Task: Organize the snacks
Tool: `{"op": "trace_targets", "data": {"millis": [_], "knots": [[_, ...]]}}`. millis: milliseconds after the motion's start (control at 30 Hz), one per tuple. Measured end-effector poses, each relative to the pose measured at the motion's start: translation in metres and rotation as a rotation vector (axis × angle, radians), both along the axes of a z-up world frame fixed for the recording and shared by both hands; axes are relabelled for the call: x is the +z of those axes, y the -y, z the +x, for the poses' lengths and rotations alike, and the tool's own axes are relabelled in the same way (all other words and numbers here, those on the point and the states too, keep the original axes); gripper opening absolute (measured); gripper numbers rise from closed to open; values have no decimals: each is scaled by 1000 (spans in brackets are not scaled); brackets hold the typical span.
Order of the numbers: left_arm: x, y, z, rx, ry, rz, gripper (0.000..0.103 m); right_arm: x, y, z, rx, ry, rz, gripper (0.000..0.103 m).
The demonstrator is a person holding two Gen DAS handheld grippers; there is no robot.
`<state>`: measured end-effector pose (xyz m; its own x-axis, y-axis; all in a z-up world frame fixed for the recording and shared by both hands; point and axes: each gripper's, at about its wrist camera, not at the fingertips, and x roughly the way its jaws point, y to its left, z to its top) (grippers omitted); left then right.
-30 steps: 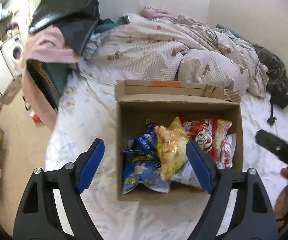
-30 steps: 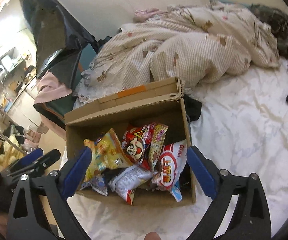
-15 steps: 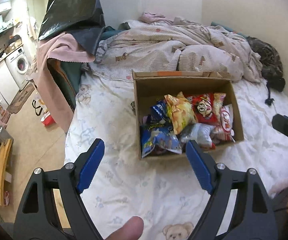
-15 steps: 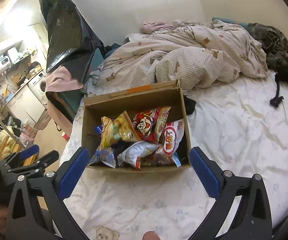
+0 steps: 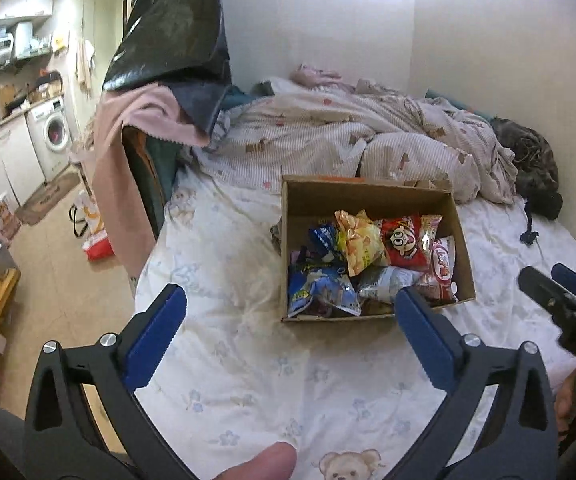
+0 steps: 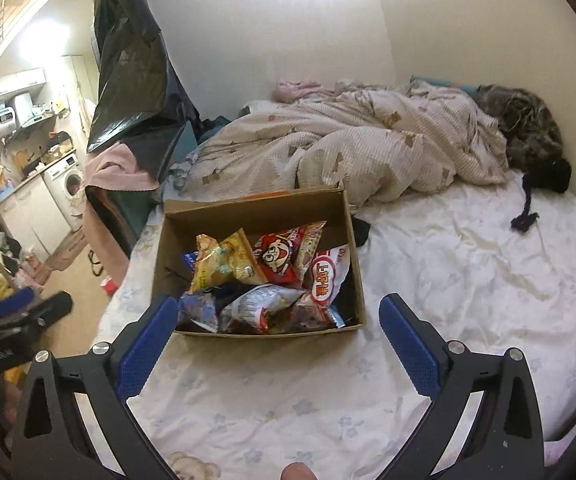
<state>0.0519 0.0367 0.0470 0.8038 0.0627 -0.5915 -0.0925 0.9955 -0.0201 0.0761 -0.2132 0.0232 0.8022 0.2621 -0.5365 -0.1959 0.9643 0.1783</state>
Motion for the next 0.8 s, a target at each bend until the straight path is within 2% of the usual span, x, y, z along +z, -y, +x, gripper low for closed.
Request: {"op": "trace_targets", "data": {"millis": [100,167,267,467,800], "knots": [[1,1,-4,41,46,23,103,-4,-8,1,-8,24,-33,103],[2,0,-7,60,79,29,103,-7,-13,5,11,0,-33,103],[-3,2,-5,30,44,28,103,-10,-16,6,18,-23,-27,103],[-13,2,1,24,-15,4,103,-11,-24,1,25,3,-83,103],[-16,5,0,13,-20,15,103,-15,-20,4,0,-16,-82,103]]}}
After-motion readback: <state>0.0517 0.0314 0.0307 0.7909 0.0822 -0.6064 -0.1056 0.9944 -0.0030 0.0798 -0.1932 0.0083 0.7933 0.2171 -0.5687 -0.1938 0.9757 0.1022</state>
